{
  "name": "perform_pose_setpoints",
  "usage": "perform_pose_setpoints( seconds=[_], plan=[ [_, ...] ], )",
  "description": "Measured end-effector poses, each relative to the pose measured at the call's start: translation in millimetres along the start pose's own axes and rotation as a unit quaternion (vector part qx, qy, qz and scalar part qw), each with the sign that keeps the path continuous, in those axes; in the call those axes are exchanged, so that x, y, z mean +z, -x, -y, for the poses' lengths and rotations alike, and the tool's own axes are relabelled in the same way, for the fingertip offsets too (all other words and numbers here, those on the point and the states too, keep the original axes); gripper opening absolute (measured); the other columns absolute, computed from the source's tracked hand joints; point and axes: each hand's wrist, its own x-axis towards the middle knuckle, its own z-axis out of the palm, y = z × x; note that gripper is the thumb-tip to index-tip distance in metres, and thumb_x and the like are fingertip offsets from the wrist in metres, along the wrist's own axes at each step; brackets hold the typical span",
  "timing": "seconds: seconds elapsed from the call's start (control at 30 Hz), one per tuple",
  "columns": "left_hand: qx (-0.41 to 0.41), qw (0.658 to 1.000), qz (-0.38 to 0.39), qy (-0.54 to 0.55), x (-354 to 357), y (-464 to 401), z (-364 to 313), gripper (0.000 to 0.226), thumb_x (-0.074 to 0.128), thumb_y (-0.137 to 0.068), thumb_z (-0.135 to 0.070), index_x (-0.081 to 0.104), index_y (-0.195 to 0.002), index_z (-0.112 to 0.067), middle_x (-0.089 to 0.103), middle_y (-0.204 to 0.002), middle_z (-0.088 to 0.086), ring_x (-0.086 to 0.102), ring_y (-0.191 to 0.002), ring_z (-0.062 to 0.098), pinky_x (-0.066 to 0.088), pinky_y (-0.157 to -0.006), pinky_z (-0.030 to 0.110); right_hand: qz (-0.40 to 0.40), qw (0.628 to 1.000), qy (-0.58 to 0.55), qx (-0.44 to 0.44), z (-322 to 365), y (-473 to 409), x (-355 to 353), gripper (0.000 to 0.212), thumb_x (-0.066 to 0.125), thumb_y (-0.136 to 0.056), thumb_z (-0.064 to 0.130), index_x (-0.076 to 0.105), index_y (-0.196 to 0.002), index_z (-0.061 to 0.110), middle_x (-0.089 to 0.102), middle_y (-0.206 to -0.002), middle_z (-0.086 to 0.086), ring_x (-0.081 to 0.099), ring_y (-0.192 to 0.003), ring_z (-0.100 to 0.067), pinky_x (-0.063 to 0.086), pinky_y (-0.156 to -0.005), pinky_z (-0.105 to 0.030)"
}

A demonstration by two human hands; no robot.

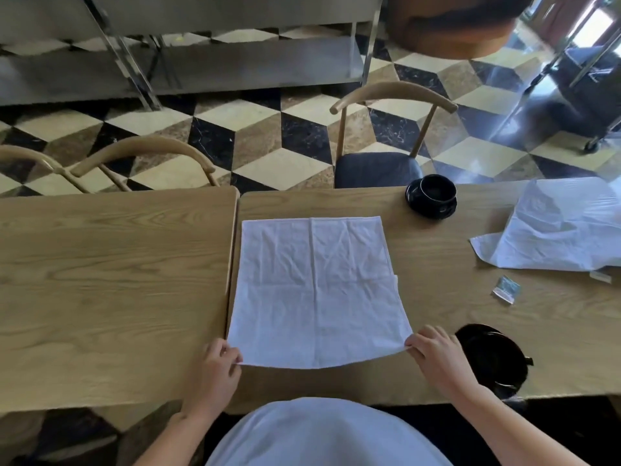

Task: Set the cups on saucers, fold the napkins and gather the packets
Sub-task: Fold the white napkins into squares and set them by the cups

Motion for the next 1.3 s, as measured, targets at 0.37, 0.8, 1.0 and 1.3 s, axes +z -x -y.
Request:
perform_pose_setpoints(
  seconds=[0.37,0.8,1.0,1.3],
  plan=[
    [-0.105,0.991,0.079,-0.026,27,31,23,0.016,0.060,-0.091,-0.014,0.064,-0.083,-0.027,0.049,-0.092,-0.007,0.050,-0.085,0.013,0.046,-0.063,0.029,0.146,0.989,0.021,0.022,4,42,46,0.017,0.052,-0.100,0.033,0.068,-0.106,0.032,0.050,-0.098,0.014,0.055,-0.108,-0.015,0.036,-0.074,-0.028],
    [-0.043,0.996,-0.010,0.077,-12,-34,18,0.015,0.063,-0.094,-0.024,0.059,-0.079,-0.024,0.049,-0.086,-0.012,0.053,-0.080,0.014,0.043,-0.063,0.033,0.044,0.995,-0.057,0.072,17,-14,-3,0.016,0.060,-0.098,0.024,0.068,-0.086,0.016,0.062,-0.086,0.007,0.057,-0.087,-0.019,0.040,-0.065,-0.032],
    [-0.029,0.990,-0.050,0.126,-56,-124,-14,0.011,0.063,-0.094,-0.020,0.064,-0.083,-0.017,0.057,-0.088,-0.002,0.056,-0.080,0.021,0.045,-0.067,0.036,-0.023,0.985,-0.112,0.133,27,-81,-50,0.013,0.063,-0.095,0.020,0.069,-0.086,0.012,0.060,-0.085,0.001,0.058,-0.080,-0.024,0.040,-0.064,-0.033],
    [-0.120,0.973,-0.045,0.193,-68,-231,-37,0.006,0.066,-0.090,-0.020,0.069,-0.087,-0.017,0.067,-0.079,0.000,0.057,-0.070,0.018,0.040,-0.057,0.024,-0.019,0.961,-0.207,0.182,19,-208,-67,0.011,0.064,-0.088,0.018,0.073,-0.088,0.011,0.069,-0.079,-0.004,0.059,-0.076,-0.024,0.043,-0.062,-0.032]
  ],
)
